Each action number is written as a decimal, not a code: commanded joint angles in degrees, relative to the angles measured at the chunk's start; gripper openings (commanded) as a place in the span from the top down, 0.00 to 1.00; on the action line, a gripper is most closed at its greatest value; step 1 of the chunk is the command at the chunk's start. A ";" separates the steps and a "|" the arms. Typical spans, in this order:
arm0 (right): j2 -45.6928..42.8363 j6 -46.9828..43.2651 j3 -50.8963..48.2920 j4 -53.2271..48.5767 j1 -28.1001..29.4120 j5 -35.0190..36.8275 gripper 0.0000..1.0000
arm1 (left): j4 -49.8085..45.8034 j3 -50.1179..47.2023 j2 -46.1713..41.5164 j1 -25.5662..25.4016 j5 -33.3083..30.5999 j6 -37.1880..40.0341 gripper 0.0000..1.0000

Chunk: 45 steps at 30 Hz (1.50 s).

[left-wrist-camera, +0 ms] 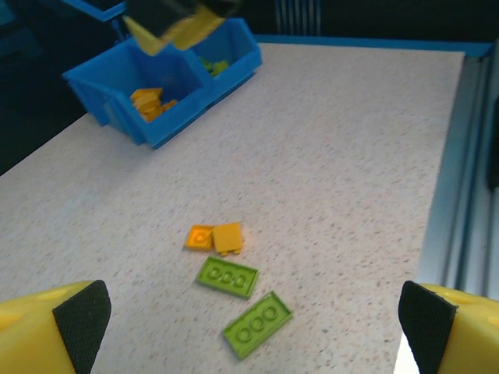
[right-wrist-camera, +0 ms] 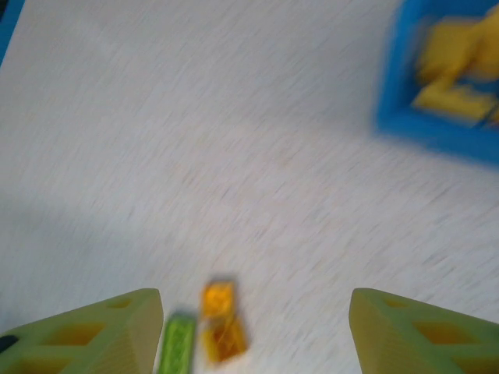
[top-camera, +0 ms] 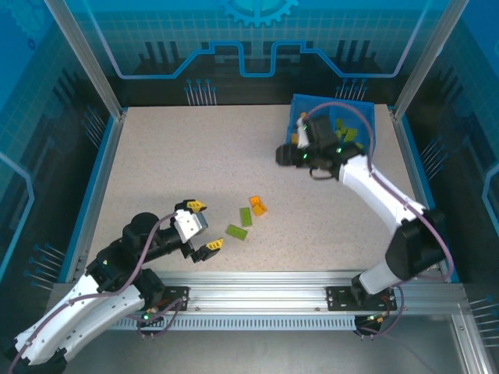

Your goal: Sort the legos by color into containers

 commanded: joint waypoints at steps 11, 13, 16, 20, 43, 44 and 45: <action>7.74 20.93 -13.07 5.51 26.27 11.40 0.33 | -6.11 0.84 -4.59 1.05 -11.80 1.79 0.01; 10.10 20.48 -11.87 7.28 26.25 11.50 0.33 | -6.18 0.66 -4.55 1.06 -11.40 1.95 0.01; 14.65 20.08 -8.44 7.28 26.39 11.32 0.34 | -6.10 0.57 -4.50 1.09 -11.08 2.31 0.01; 19.33 20.69 -6.73 7.80 26.18 15.45 0.34 | -6.25 0.40 -4.51 1.16 -10.07 2.49 0.01; 23.19 17.51 -4.90 6.36 27.65 23.38 0.67 | -5.75 -0.57 -3.04 1.28 -0.30 6.09 0.01; 21.66 16.87 -5.48 6.64 27.63 23.39 0.68 | -5.77 -0.52 -2.80 1.32 0.16 6.09 0.01; 20.11 16.26 -6.17 6.95 27.63 23.47 0.68 | -5.66 -0.48 -2.57 1.31 0.49 5.97 0.01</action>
